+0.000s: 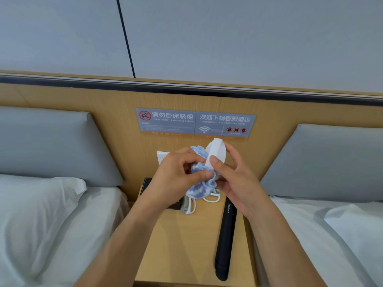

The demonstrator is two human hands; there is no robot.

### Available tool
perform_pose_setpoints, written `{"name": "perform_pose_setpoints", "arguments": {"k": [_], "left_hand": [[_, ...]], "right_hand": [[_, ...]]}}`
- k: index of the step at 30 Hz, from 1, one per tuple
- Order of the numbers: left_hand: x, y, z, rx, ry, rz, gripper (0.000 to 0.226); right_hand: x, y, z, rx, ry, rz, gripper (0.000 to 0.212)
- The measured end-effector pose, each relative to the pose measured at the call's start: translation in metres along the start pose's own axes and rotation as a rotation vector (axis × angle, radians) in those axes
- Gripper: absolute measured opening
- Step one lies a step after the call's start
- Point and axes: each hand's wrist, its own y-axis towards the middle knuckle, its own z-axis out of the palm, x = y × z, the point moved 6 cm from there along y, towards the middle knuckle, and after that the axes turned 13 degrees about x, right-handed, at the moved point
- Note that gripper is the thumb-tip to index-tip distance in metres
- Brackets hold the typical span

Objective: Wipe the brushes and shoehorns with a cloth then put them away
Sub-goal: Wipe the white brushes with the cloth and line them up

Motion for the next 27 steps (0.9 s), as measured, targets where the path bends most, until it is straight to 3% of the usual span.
{"name": "perform_pose_setpoints", "arguments": {"k": [6,13,18,22,27], "left_hand": [[0.003,-0.007,-0.011,0.098,-0.046,0.025,0.013],[0.006,-0.012,-0.012,0.071,-0.101,0.003,0.014],[0.004,-0.011,-0.017,0.044,-0.103,-0.015,0.016],[0.004,-0.007,-0.019,0.042,-0.251,-0.08,0.015],[0.004,0.005,-0.03,0.013,-0.266,-0.141,0.003]], "right_hand": [[0.002,-0.002,-0.011,0.012,-0.034,0.086,0.028],[0.004,0.001,-0.012,0.022,-0.153,0.022,0.038],[0.02,0.002,-0.008,0.021,-0.333,-0.081,0.044],[0.029,0.001,-0.004,0.033,-0.541,-0.12,0.048],[0.028,-0.003,0.011,0.066,-0.694,-0.146,0.049]]}}
